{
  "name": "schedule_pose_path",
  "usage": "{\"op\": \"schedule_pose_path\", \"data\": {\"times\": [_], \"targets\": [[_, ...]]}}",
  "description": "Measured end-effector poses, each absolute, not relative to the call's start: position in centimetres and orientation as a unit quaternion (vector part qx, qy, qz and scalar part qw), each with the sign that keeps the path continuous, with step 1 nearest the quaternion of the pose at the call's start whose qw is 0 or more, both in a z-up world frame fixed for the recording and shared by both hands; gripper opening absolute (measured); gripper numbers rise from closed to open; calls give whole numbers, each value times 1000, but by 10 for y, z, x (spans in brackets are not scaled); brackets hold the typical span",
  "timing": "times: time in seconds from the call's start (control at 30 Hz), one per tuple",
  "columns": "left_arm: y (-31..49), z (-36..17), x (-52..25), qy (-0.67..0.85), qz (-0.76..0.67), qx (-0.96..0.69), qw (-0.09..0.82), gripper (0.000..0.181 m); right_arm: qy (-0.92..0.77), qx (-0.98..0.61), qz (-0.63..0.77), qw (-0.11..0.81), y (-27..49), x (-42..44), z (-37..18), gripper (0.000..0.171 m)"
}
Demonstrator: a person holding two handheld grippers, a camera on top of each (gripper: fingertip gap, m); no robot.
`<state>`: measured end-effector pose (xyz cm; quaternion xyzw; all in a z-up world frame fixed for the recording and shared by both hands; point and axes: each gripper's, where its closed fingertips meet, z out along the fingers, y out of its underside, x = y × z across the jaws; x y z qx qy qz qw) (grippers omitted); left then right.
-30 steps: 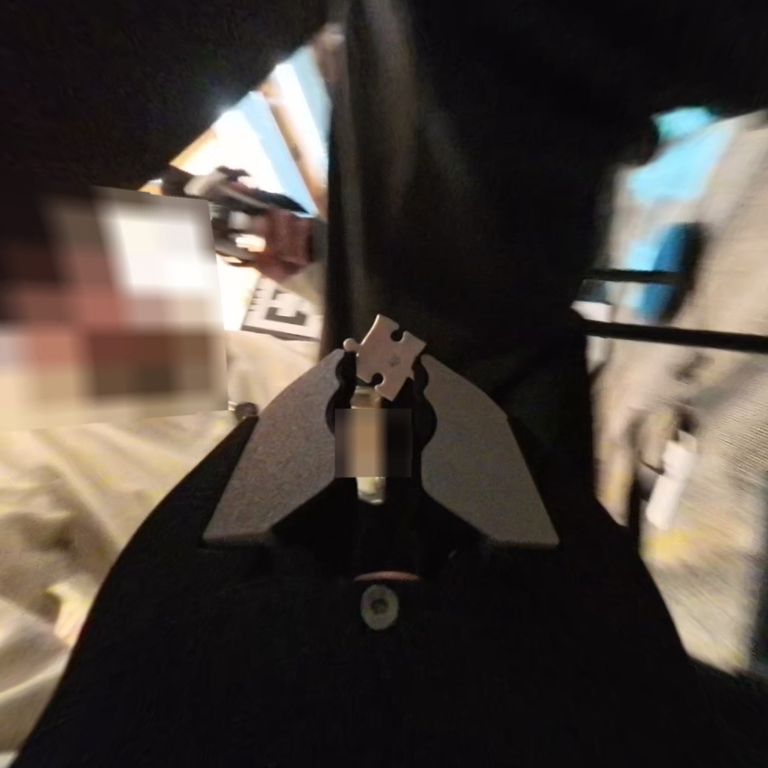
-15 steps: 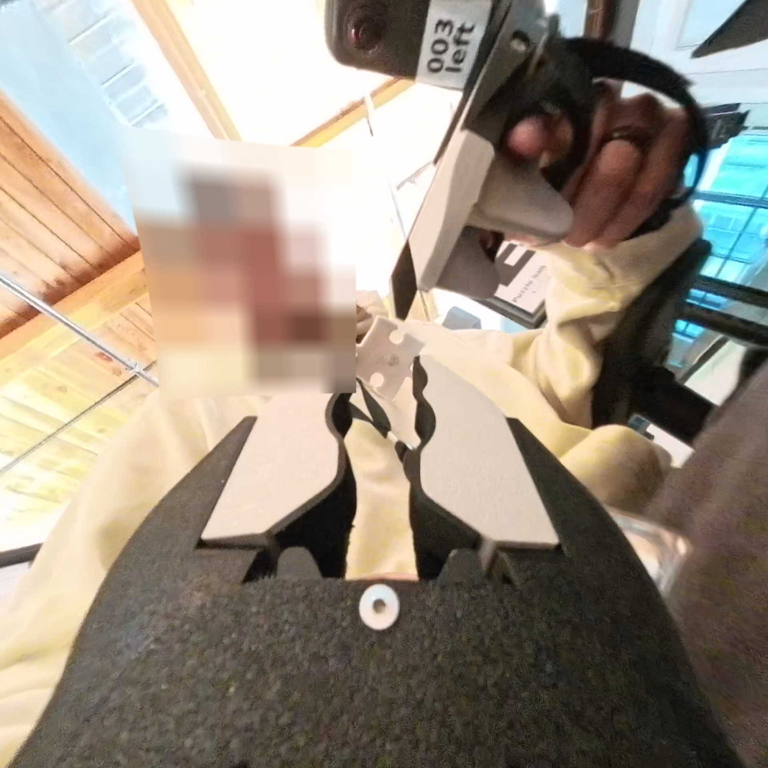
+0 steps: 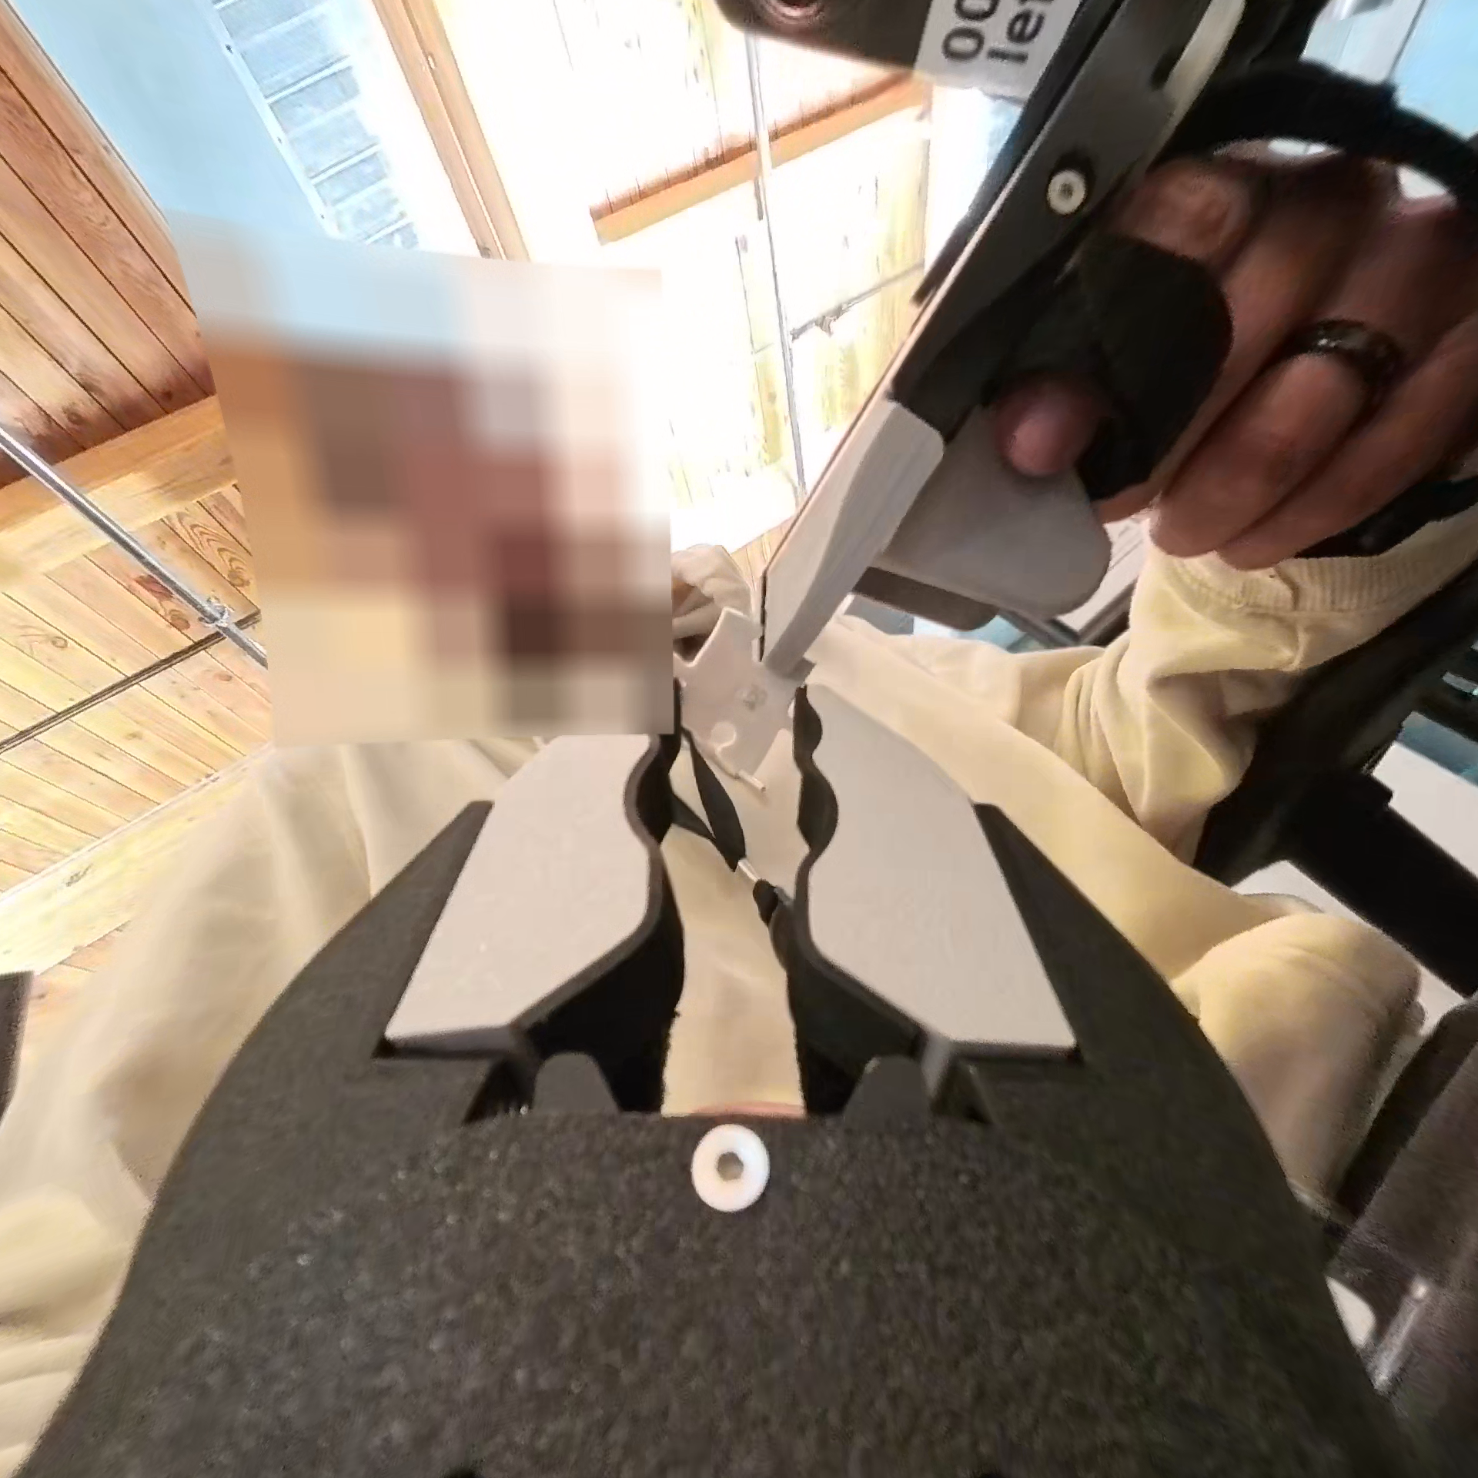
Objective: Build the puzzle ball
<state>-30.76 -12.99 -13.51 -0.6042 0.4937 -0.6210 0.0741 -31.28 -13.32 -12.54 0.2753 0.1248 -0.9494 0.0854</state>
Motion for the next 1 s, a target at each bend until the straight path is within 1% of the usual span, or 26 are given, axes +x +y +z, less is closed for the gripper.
{"op": "schedule_pose_path", "data": {"times": [0.27, 0.4, 0.5, 0.6, 0.67, 0.77, 0.83, 0.9, 0.97, 1.0], "targets": [[-103, -116, -283, 550, -609, -570, 44, 1, 76, 245, -966, 25, -104, -286, -108, 26], [-84, -98, -274, 580, -612, -536, 25, 1, 12, 233, -972, -23, -84, -276, -91, 26], [-70, -80, -272, 597, -626, -502, 11, 1, -13, 239, -970, -37, -70, -274, -73, 26], [-50, -65, -271, 604, -633, -484, 20, 1, -9, 256, -965, -59, -50, -273, -59, 26], [-31, -54, -272, 593, -648, -476, 40, 1, 10, 286, -956, -71, -32, -275, -52, 33], [4, -45, -280, 561, -669, -479, 84, 1, 66, 346, -927, -129, -3, -273, -46, 36], [32, -51, -291, 528, -676, -502, 115, 1, 91, 388, -904, -157, 18, -269, -47, 38], [63, -72, -303, 492, -659, -552, 138, 1, 121, 446, -868, -180, 39, -264, -52, 39], [93, -101, -315, 450, -637, -609, 145, 1, 168, 492, -822, -233, 60, -251, -57, 27], [105, -115, -319, 430, -628, -633, 144, 1, 196, 527, -786, -257, 72, -248, -66, 27]]}}
